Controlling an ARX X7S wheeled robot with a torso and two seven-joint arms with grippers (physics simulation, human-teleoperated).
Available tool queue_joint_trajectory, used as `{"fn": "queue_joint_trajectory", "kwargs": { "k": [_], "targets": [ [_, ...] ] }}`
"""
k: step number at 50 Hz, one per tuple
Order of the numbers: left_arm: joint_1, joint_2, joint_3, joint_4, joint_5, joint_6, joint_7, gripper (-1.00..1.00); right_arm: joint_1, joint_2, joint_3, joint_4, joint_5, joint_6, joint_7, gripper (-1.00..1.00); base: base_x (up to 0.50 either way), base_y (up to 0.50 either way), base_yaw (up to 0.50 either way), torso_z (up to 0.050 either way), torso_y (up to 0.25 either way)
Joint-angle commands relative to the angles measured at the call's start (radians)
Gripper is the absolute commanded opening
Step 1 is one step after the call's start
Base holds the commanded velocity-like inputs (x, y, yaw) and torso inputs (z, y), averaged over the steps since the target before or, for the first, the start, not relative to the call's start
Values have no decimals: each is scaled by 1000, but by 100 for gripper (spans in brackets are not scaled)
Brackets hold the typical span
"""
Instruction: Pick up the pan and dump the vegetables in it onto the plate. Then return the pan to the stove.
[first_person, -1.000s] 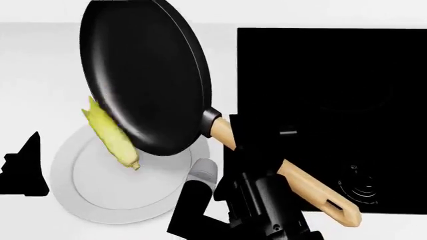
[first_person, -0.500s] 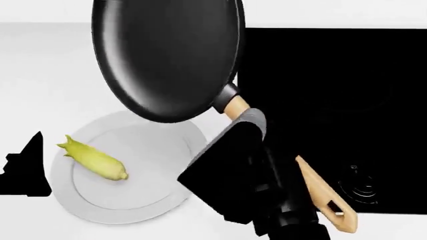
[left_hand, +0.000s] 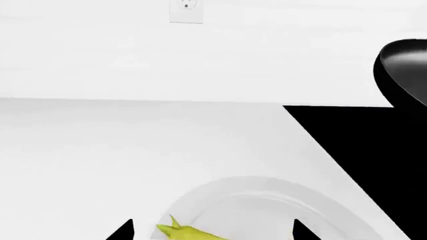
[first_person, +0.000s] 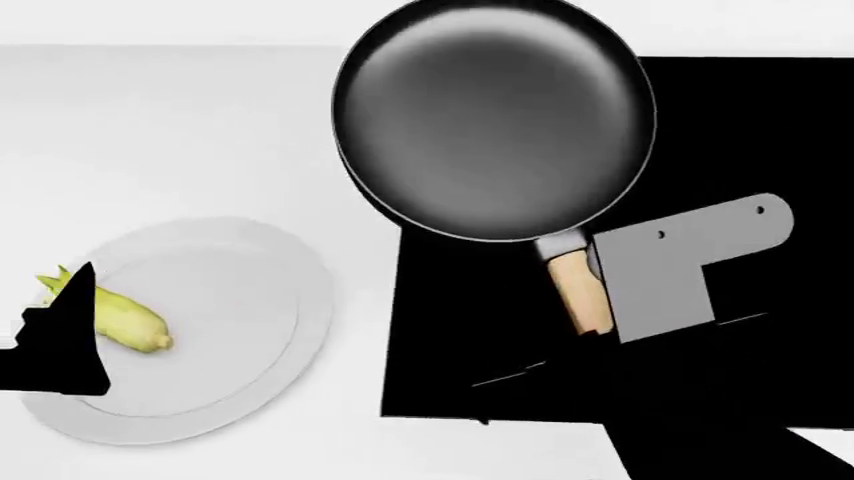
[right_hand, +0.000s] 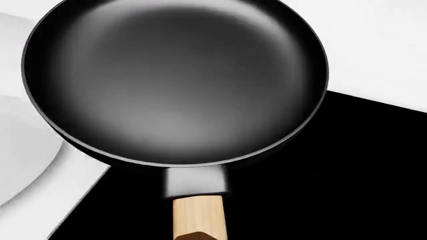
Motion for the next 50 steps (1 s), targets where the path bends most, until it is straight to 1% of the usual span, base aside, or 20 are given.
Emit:
{"fn": "queue_joint_trajectory", "kwargs": {
  "k": [1,12,28,39,44,50],
  "targets": [
    [-12,33,0,-2,10,-1,2,100,-7,-22,139,-20,-23,47,-6,-100,1,-500,0,0,0],
    [-13,25,-22,9,-12,-16,3,100,-15,-20,145,-20,-11,40,-7,-100,0,-500,0,1,3],
    [-22,27,-13,10,-19,-21,-12,100,-34,-15,124,-4,-25,1,-10,-100,0,-500,0,1,3],
    [-16,26,-7,3,-19,-7,-14,100,-17,-6,121,-25,-7,24,-1,-100,0,-500,0,1,2],
    [-3,20,-15,-2,-22,3,-7,100,-42,2,101,-26,-19,-13,-18,-100,105,-500,0,0,2],
    [-1,18,-14,-5,-24,6,-9,100,-50,3,102,-26,-15,-15,-15,-100,156,-500,0,2,4]
  ]
}}
